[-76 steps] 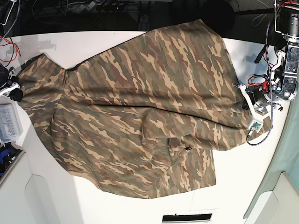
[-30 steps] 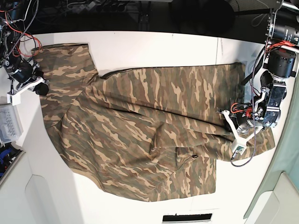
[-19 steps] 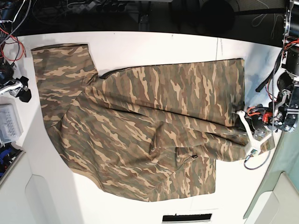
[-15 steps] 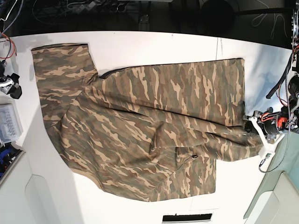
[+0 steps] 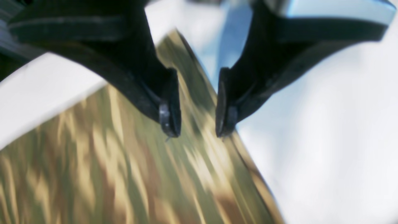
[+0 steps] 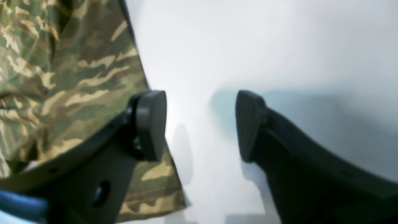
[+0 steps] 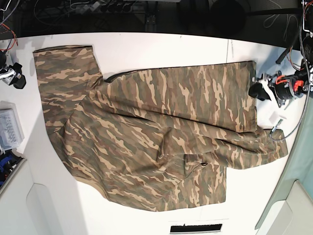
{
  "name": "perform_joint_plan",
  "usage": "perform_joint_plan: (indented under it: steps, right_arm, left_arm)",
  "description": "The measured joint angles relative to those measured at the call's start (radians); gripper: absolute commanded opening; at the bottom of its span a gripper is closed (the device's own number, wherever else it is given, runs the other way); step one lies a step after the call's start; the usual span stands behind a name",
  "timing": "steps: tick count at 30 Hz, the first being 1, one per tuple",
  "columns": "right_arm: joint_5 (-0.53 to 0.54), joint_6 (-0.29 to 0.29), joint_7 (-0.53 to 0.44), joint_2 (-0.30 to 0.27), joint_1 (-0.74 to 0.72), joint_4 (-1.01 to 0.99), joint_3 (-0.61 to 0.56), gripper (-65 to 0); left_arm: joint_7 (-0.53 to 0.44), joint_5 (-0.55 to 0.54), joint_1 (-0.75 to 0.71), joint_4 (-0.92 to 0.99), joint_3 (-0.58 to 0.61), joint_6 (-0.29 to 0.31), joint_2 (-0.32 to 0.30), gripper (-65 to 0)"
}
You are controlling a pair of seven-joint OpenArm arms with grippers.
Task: Layout the t-shirt on the table in an organized manner, then fold the t-shirt properly
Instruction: 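Regrasp the shirt corners with both grippers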
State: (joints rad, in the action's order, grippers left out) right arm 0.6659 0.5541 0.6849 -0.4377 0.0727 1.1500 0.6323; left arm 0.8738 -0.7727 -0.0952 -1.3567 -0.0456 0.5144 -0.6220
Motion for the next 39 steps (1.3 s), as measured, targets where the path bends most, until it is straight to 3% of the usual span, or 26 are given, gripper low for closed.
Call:
perform_joint_plan:
  steps: [9,14,23,29,39]
  right_arm:
    - [-0.029,-0.021,-0.019,0.018,-0.003,0.001,-0.139,-30.3]
    - [-0.076,-0.046,-0.045,0.042,-0.006,0.007,-0.138,-30.3]
    - [-0.055,-0.023,-0.022,0.053,-0.006,0.007,-0.138,-30.3]
    - [-0.041,-0.014,-0.015,0.053,-0.006,0.007,-0.138,-30.3]
    - [-0.046,-0.011,-0.014,0.049,-0.009,0.007,-0.138,-30.3]
  left_arm:
    - [-0.030,0.073,-0.038,-0.004,-0.002,-0.012,0.047,-42.1]
    - [-0.039,0.072,-0.049,-0.006,-0.003,-0.053,0.043,-35.0]
    - [-0.077,0.070,-0.107,-0.013,-0.013,-0.049,0.043,-35.0]
    - [-0.028,0.116,-0.118,-0.066,-0.074,-0.059,0.046,-35.0]
    - [-0.030,0.153,-0.133,-0.102,-0.124,-0.061,0.045,-35.0]
